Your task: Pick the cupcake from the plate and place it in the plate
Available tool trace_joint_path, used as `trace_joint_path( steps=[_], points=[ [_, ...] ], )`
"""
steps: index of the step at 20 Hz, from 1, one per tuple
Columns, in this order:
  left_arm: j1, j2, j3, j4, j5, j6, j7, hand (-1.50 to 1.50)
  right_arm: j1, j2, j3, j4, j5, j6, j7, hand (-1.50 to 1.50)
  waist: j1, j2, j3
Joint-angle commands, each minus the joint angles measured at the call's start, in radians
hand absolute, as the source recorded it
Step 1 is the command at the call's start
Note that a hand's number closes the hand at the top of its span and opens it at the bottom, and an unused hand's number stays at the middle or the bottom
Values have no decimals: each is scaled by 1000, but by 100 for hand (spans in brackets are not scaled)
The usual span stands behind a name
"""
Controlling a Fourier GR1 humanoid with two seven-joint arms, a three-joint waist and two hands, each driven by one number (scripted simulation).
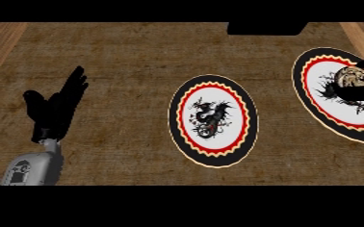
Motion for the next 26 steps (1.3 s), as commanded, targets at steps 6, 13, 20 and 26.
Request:
trace_joint_path(
  steps=[6, 13, 20, 26],
  points=[
    [-29, -21, -1, 55, -16, 8, -10, 0, -133, -33, -93, 319, -114, 133, -328, -150, 3, 1, 0],
    [-12, 8, 34, 34, 4, -4, -12, 0, -74, 7, -200, 121, -284, 117, -604, -150, -20, -8, 0],
    [19, -5, 30, 59, -4, -10, -60, 0, -46, 29, -300, -23, -498, 285, -363, -150, -27, -9, -2],
    [-2, 17, 36, 10, 17, -37, 4, 0, 25, 11, -353, -62, -650, 454, -262, -150, -15, -7, -2]
  ],
)
